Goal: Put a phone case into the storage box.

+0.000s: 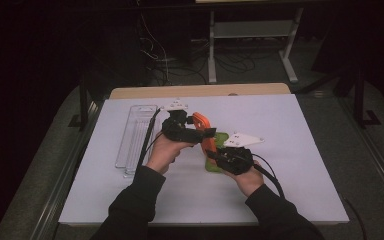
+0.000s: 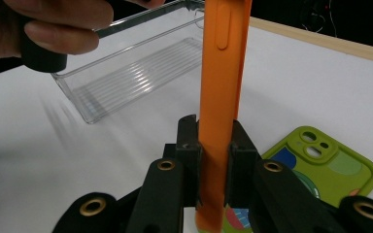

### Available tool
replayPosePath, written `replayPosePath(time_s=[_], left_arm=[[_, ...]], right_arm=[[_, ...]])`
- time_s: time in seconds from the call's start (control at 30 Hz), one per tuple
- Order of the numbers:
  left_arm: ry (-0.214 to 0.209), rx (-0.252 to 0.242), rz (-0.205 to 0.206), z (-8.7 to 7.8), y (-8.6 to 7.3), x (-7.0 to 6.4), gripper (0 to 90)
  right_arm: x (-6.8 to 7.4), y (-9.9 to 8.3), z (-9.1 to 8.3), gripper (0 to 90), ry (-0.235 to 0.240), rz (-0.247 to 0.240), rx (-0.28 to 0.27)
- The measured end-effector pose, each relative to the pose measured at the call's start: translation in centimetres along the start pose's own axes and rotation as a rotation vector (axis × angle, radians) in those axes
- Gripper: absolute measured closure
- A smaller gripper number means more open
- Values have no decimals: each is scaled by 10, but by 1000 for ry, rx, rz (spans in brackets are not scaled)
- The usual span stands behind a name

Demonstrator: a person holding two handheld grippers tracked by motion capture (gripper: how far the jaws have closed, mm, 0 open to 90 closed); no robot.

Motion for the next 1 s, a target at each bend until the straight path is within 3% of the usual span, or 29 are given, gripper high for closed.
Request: replayPosePath(time_s=[0.1,0.37,0.5,0.67,0.8,1.0], left_arm=[[-3,8,7,1,0,0,150],[17,28,34,-7,6,4,152],[33,39,46,-11,12,10,151],[64,50,61,-20,18,18,151],[91,39,63,-32,27,25,151],[124,31,70,-50,40,38,151]], right_arm=[[0,-1,0,761,15,-2,15],[-11,-9,-15,431,26,7,69],[-20,-17,-24,311,5,-5,97],[-29,-31,-33,126,-12,13,140],[-37,-45,-43,74,-23,-13,169],[-43,-63,-54,0,-26,-7,180]])
Point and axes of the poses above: each handheld gripper's, and its own axes: z roughly forward along the jaws, y roughly out of its top, x roughly to its left, the point moved 5 cm from there along z, roughly forward along the jaws
